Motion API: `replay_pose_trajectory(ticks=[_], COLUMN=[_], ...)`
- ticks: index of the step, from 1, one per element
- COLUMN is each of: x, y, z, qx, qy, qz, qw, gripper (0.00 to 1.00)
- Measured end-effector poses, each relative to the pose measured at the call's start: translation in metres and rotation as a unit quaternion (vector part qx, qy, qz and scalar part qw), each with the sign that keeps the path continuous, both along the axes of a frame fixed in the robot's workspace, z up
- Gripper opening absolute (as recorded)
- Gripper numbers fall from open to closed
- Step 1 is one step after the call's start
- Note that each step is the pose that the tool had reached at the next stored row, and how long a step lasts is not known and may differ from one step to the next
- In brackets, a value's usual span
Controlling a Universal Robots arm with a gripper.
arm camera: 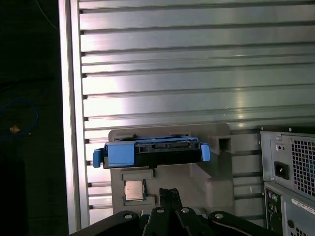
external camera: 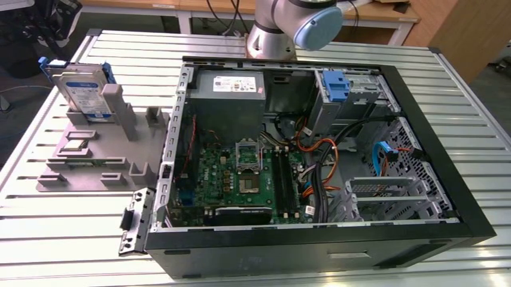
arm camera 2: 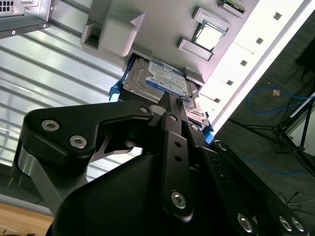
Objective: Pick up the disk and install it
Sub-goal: 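Reach for the disk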
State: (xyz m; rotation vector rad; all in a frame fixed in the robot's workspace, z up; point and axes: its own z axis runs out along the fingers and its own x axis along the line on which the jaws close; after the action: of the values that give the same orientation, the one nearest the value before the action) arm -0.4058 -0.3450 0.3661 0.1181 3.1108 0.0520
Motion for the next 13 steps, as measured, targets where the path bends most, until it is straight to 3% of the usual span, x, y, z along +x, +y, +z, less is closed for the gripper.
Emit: replay_pose_trajectory(ticks=[5, 8, 13], x=[-0.0001, -0.0001, -0.0001], y=[0.0, 0.0004, 0.0045], z=[-0.0017, -0.004, -0.0064], qx=[0.0008, 0.0048, 0.0053], qy=[-0.0001, 0.0, 0.0], qz=[0.0, 0.0, 0.0], qw=[1.0, 1.0, 1.0], gripper=[0.1, 0.1, 0.1])
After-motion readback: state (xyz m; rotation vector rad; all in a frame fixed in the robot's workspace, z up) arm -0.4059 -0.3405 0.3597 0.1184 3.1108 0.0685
